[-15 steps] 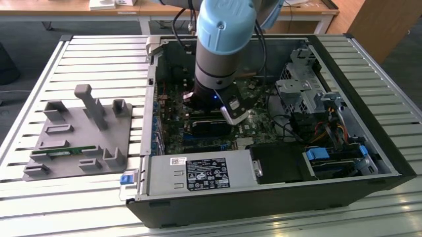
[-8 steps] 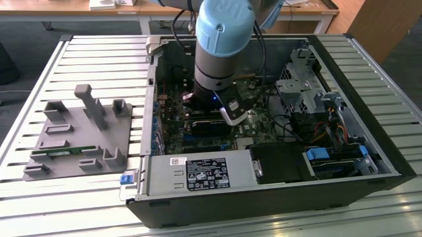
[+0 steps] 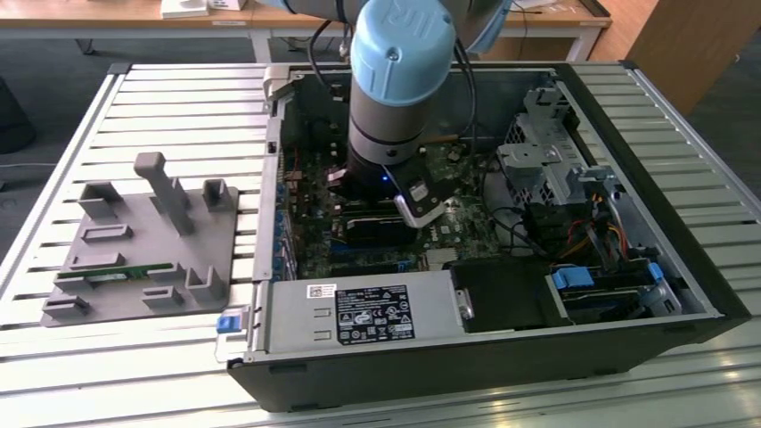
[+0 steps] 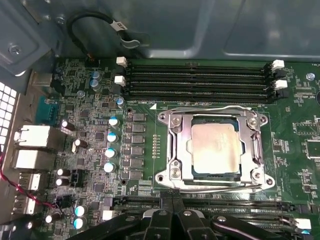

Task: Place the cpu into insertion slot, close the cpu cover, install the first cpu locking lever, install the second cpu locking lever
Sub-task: 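Install the second cpu locking lever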

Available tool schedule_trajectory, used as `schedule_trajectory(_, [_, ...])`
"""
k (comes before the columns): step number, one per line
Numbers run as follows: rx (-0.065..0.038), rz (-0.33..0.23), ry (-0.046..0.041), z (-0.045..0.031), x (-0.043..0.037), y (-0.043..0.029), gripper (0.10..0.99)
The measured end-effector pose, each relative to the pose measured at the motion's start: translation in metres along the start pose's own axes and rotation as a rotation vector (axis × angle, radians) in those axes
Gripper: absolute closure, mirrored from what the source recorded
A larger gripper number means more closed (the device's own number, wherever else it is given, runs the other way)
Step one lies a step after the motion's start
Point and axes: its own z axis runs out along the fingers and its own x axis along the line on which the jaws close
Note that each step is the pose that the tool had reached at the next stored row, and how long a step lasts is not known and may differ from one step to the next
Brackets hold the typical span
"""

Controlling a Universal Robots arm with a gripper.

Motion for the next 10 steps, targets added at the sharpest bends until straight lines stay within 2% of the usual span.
schedule_trajectory(10, [-0.017, 0.0, 0.0, 0.0034, 0.0027, 0.0004, 0.98])
